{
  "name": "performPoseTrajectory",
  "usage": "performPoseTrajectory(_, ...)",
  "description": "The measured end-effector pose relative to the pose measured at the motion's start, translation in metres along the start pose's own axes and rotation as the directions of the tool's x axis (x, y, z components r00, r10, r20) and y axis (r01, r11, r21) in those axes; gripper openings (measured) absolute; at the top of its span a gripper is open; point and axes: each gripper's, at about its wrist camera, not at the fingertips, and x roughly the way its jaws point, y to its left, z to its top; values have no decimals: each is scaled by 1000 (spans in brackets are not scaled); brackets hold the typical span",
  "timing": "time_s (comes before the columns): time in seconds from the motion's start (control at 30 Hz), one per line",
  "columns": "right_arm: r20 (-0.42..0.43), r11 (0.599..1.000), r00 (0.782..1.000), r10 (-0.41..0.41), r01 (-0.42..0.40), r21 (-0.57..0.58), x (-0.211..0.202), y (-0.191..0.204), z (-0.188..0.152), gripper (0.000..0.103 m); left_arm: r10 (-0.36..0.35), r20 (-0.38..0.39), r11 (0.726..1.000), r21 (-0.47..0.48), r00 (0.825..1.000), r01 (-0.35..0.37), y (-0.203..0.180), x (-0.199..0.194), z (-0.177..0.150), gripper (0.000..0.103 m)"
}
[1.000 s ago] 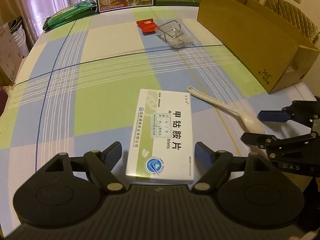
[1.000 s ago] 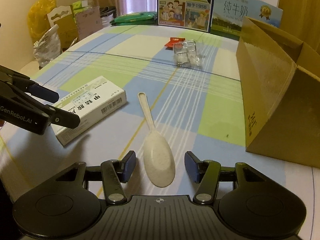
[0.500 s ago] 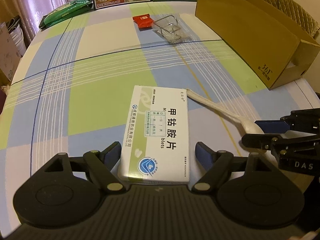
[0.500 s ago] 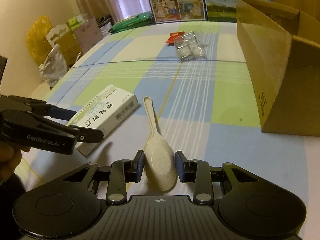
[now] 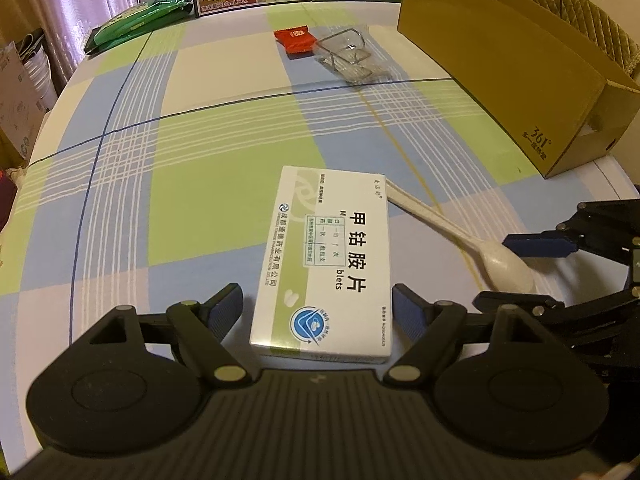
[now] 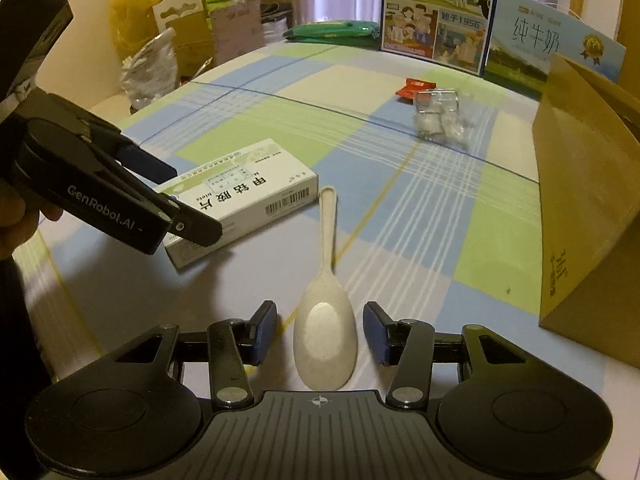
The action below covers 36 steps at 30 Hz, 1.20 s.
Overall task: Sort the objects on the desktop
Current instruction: 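Lift the medicine box with the left tool while the right tool lifts the spoon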
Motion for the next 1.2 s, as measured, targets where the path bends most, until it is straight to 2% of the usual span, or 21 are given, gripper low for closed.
performPoseTrajectory(0.03,2,1000,1000,-8,8,11,-1,-1,0,30,0,0,1000,-2,1000,0,0,0,0,78)
performPoseTrajectory(0.2,5,998,1000,-8,8,67,-6,-5,0,29,-6,6,1000,2,1000,6,-2,2,4,78)
performPoseTrajectory(0.43,61,989,993,-97,89,119,-14,-13,3,29,-1,11,1000,12,1000,1,-3,6,13,78)
performPoseTrajectory(0.67,53,982,990,-134,125,145,-12,-20,3,29,-2,-4,999,34,1000,2,-6,15,20,78)
performPoseTrajectory(0.73,49,982,990,-135,127,142,-10,-19,2,29,0,-7,999,45,1000,1,-8,18,22,76)
performPoseTrajectory(0.83,42,984,990,-131,125,131,-6,-18,1,29,-1,-19,998,57,1000,2,-10,22,23,69)
performPoseTrajectory(0.93,33,988,992,-122,118,101,-5,-17,1,30,2,-22,998,56,1000,-1,-11,22,21,67)
performPoseTrajectory(1.03,23,990,994,-105,102,95,-7,-19,-1,33,-8,-25,999,52,1000,9,-11,20,19,67)
performPoseTrajectory(1.1,18,990,994,-111,109,92,-8,-19,-2,43,-10,-22,998,59,1000,11,-12,18,16,67)
performPoseTrajectory(1.2,15,990,994,-108,106,97,-7,-20,-3,46,-13,-22,998,53,1000,14,-11,19,15,68)
